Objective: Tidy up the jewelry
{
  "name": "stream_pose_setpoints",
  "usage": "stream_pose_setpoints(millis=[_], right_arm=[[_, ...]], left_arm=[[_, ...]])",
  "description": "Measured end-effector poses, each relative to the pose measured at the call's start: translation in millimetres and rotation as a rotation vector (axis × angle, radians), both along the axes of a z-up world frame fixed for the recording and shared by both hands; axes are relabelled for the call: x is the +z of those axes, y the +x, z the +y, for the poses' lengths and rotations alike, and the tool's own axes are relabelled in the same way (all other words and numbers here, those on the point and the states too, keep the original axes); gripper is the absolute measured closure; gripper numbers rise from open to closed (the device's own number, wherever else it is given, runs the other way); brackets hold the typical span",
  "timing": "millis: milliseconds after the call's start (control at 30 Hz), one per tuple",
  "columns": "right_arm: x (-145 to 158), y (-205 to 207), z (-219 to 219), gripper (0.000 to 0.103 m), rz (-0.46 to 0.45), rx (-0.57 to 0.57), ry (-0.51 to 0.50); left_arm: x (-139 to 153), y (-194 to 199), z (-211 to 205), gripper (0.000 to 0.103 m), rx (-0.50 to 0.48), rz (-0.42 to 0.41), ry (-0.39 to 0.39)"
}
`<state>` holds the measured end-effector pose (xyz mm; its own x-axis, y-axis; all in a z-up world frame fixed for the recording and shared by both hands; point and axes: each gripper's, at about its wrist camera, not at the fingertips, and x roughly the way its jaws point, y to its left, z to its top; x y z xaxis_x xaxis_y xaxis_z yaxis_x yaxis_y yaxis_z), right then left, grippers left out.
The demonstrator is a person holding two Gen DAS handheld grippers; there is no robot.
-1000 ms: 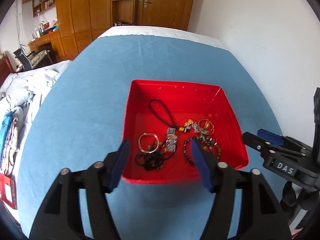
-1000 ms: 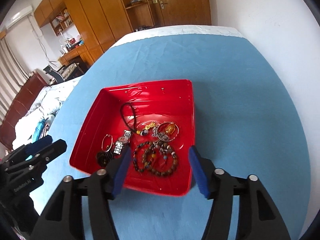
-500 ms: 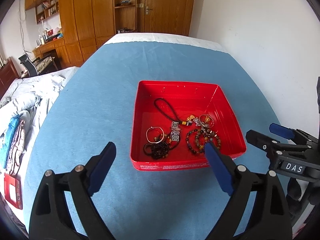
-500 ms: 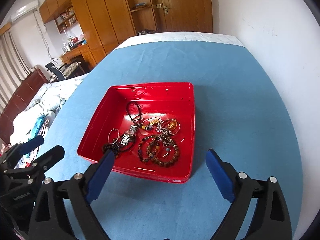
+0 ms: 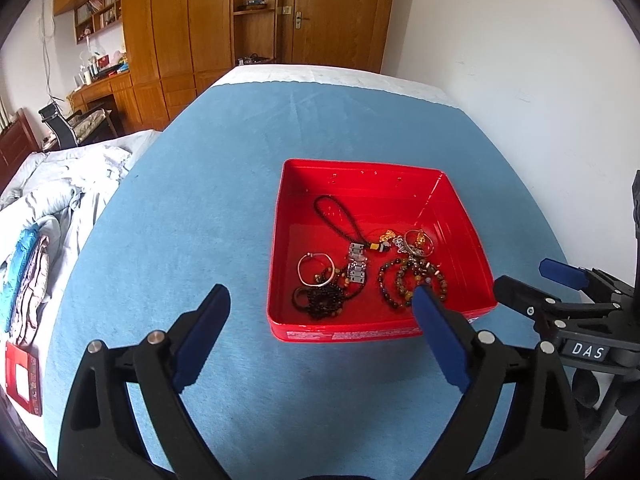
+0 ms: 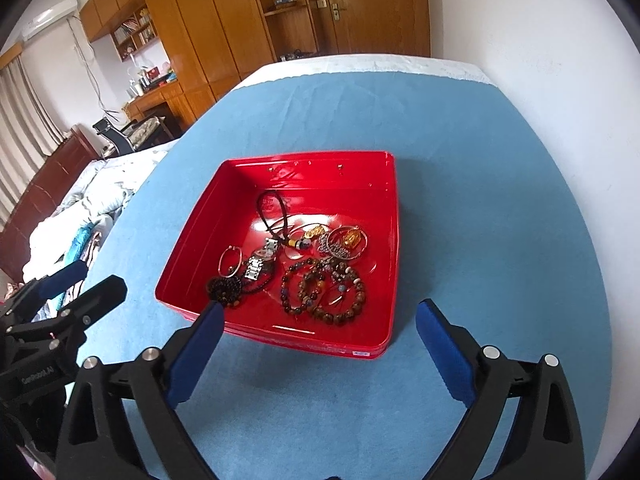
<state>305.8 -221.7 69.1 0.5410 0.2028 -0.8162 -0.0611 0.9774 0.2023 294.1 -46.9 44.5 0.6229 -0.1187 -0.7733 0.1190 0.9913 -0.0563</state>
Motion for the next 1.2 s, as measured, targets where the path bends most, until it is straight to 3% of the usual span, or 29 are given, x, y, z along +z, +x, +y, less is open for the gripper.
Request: stream_pose_setpoints(millis=[400, 1200], right_arm=[[7.1, -8.8, 1.9, 0.007, -0.012, 0.013, 0.006], [12.1, -13.5, 3.2, 0.007, -0.033, 0.014, 0.008]], left_arm=[[2.0, 2.3, 10.8, 0.012, 0.012, 0.002, -0.023], [4.1, -1.9, 3.8, 0.012, 0.0, -0.022, 0.017]])
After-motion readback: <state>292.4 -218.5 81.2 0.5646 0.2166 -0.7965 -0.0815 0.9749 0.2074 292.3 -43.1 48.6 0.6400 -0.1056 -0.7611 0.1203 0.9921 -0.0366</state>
